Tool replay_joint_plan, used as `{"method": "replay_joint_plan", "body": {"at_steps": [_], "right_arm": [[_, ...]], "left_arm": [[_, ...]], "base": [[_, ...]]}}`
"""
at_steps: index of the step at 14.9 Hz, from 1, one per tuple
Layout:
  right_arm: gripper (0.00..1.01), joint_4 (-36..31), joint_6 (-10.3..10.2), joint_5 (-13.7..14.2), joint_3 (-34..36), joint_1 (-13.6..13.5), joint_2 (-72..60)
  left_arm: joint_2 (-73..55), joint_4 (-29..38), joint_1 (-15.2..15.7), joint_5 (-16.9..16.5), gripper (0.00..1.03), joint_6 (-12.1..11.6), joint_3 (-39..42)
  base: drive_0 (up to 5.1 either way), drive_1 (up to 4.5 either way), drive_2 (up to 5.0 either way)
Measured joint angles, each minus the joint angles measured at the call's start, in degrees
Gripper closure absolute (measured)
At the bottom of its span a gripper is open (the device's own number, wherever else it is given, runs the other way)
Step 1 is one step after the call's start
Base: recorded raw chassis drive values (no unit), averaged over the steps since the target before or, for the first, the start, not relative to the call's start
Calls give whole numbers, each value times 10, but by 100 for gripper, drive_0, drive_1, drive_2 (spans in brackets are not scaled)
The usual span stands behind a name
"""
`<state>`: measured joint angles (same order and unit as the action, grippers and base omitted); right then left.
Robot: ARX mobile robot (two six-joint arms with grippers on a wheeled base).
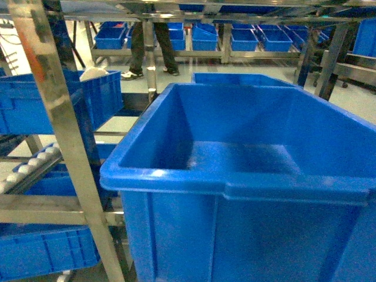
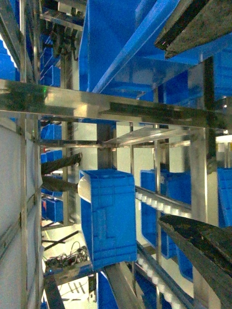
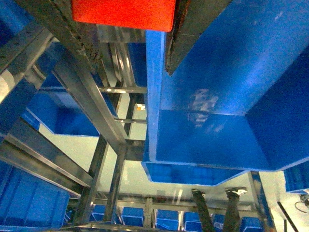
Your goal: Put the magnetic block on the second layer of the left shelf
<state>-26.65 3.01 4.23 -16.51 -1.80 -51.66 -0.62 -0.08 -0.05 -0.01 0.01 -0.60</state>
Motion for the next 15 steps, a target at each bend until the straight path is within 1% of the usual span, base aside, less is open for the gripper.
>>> {"method": "replay_joint_plan", "body": {"at_steps": [4, 5, 6, 7, 8, 9, 10, 11, 13, 14, 15], "right_arm": [[67, -2, 0, 0, 0, 0, -3], [67, 9, -3, -9, -3, 0, -4], [67, 13, -17, -29, -17, -1, -24], [67, 10, -32, -31, -40, -10, -59], [67, 8, -43, -32, -64, -25, -99], [67, -3, -59, -31, -89, -43, -148], [67, -13, -72, -26, -127, -66, -218], [67, -14, -75, -14, -163, -88, -282], [67, -6, -75, 24, -234, -127, -395], [67, -13, -75, 40, -265, -137, -435], [60, -45, -75, 59, -286, -143, -465]], "left_arm": [[0, -2, 0, 0, 5, 0, 0], [0, -1, 0, 0, 5, 0, 0], [0, -2, 0, 1, 5, 0, 0], [0, -1, 0, 0, 5, 0, 0], [0, -2, 0, 0, 5, 0, 0], [0, -1, 0, 0, 5, 0, 0], [0, -1, 0, 0, 5, 0, 0], [0, -1, 0, 0, 5, 0, 0], [0, -1, 0, 0, 5, 0, 0], [0, -1, 0, 0, 5, 0, 0], [0, -1, 0, 0, 5, 0, 0]], "base": [[0, 0, 0], [0, 0, 0], [0, 0, 0], [0, 0, 0], [0, 0, 0], [0, 0, 0], [0, 0, 0], [0, 0, 0], [0, 0, 0], [0, 0, 0], [0, 0, 0]]}}
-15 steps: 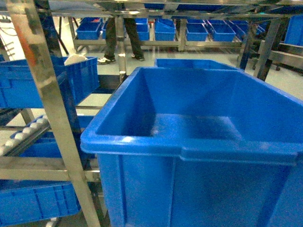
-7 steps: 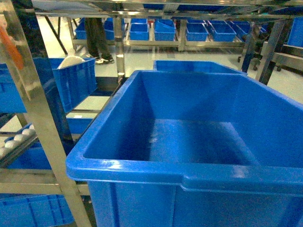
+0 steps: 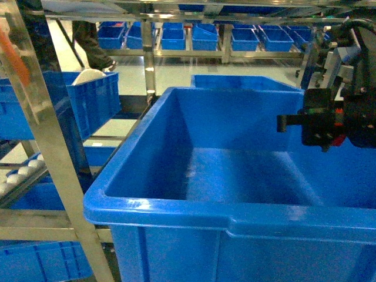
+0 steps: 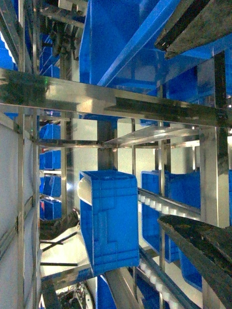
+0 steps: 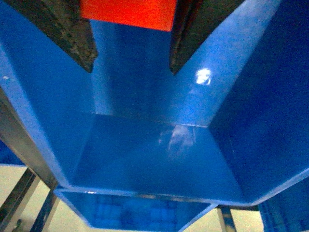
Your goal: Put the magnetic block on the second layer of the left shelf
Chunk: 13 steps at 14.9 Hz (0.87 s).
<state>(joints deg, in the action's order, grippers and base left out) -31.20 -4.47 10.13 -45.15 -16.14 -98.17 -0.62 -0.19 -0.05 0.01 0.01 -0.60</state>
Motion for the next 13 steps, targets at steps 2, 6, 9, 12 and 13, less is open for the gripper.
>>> {"method": "replay_joint_plan", "body": {"at_steps": [2, 6, 9, 12, 13], "right_arm": [[35, -50, 18, 37, 15, -4, 23], [4, -116, 84, 85, 187, -23, 221], [3, -93, 178, 130, 305, -21, 432], [3, 38, 235, 120, 325, 21, 660], [3, 82, 216, 111, 323, 31, 696]], "left_arm": [[0, 0, 0, 0, 5, 0, 0], [0, 0, 0, 0, 5, 0, 0], [0, 0, 0, 0, 5, 0, 0], [0, 0, 0, 0, 5, 0, 0], [0, 0, 0, 0, 5, 0, 0]], "base": [[0, 0, 0], [0, 0, 0], [0, 0, 0], [0, 0, 0], [0, 0, 0]]}}
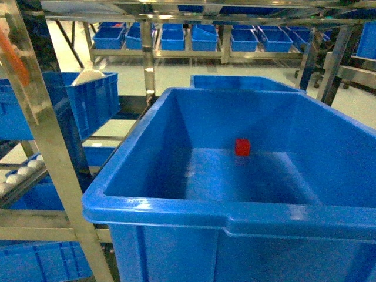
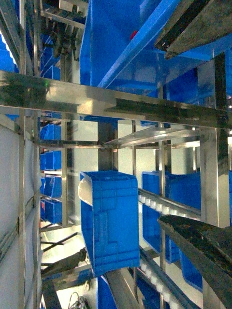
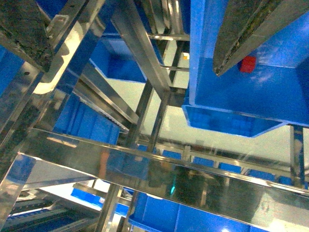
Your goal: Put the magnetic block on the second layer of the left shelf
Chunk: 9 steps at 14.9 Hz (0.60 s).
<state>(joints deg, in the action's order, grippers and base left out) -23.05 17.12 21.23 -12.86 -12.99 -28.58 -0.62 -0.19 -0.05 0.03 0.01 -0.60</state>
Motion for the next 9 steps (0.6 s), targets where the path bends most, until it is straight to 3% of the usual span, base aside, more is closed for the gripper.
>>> {"method": "replay_joint_plan", "body": {"at_steps": [1, 2, 3, 4, 5, 6, 7, 9], "right_arm": [[3, 10, -16, -2, 0, 1, -3], [15, 85, -68, -73, -9, 27, 8], [28, 99, -114, -115, 4, 44, 26], [40, 99, -136, -134, 18, 55, 44], [52, 97, -151, -144, 30, 64, 59], [65, 103, -157, -192, 44, 104, 74], [78, 106, -161, -202, 57, 135, 85], [99, 110, -163, -213, 71, 130, 110]], "left_arm": [[0, 0, 0, 0, 5, 0, 0], [0, 0, 0, 0, 5, 0, 0], [0, 0, 0, 0, 5, 0, 0], [0, 0, 0, 0, 5, 0, 0], [0, 0, 0, 0, 5, 0, 0], [0, 0, 0, 0, 5, 0, 0], [0, 0, 0, 0, 5, 0, 0], [0, 0, 0, 0, 5, 0, 0]], "base": [[0, 0, 0], [0, 0, 0], [0, 0, 0], [0, 0, 0], [0, 0, 0], [0, 0, 0], [0, 0, 0], [0, 0, 0]]}}
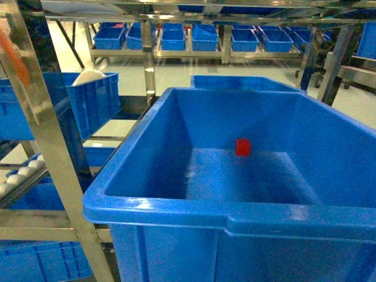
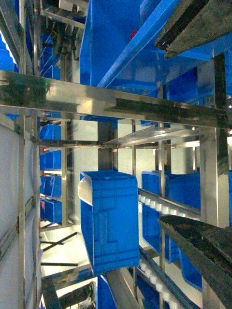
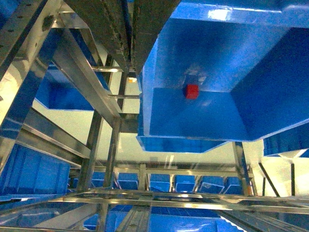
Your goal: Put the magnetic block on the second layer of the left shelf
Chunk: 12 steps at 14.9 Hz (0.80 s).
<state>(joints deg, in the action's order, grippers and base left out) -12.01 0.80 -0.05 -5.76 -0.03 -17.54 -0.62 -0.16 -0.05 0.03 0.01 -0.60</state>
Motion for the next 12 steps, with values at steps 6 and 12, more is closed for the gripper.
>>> {"method": "replay_joint_plan", "body": {"at_steps": [6, 12], "right_arm": [[99, 27, 0, 1, 29, 0, 54], [99, 128, -2, 0, 50, 0, 172]], "left_arm": [[0, 0, 0, 0, 5, 0, 0], [0, -1, 0, 0, 5, 0, 0]], "base": [[0, 0, 0], [0, 0, 0]]}}
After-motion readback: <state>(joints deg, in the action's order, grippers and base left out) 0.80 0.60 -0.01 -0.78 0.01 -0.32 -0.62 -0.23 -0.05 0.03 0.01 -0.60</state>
